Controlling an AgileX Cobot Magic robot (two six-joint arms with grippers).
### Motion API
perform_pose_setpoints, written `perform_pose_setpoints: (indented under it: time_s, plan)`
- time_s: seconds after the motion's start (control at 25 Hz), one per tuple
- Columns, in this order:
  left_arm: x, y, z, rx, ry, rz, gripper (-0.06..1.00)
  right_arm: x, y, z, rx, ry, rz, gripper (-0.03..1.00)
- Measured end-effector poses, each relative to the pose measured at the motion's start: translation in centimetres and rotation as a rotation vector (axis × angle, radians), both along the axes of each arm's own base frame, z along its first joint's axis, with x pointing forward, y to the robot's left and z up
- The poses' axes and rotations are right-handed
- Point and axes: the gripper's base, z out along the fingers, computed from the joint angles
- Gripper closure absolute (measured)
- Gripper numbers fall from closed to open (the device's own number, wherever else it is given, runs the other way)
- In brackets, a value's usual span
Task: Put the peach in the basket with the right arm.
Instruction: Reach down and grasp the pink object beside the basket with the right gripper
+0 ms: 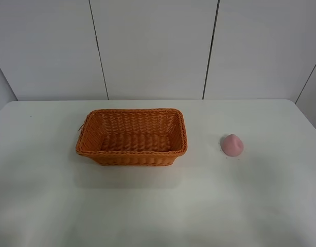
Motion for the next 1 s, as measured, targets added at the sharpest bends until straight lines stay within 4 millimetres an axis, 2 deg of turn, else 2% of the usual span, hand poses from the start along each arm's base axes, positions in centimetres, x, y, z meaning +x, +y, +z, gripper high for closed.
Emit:
perform_pose_setpoints:
  time_s: [0.44,0.6,0.64,0.72,0.76,0.88,1.0]
  plan:
    - [0.0,0.0,0.0,0.0,0.0,0.0,-0.05,0.2,0.0,0.1,0.002,0.01,0.001,0.27]
    - [0.0,0.0,0.0,0.0,0.0,0.0,-0.05,2.6,0.1,1.6,-0.003,0.134,0.0,0.27]
    - [0.0,0.0,0.0,0.0,0.0,0.0,-0.05,2.6,0.1,1.6,-0.003,0.134,0.0,0.27]
    - [0.0,0.0,0.0,0.0,0.0,0.0,-0.05,5.0,0.1,2.6,-0.006,0.237,0.0,0.27]
    - [0.0,0.0,0.0,0.0,0.0,0.0,-0.05,7.7,0.2,3.7,-0.003,0.326,-0.002,0.27]
    - [0.0,0.0,0.0,0.0,0.0,0.0,-0.05,12.5,0.5,4.2,0.017,0.476,-0.004,0.27]
    - [0.0,0.0,0.0,0.0,0.0,0.0,-0.05,17.7,0.7,3.8,0.028,0.608,-0.004,0.27]
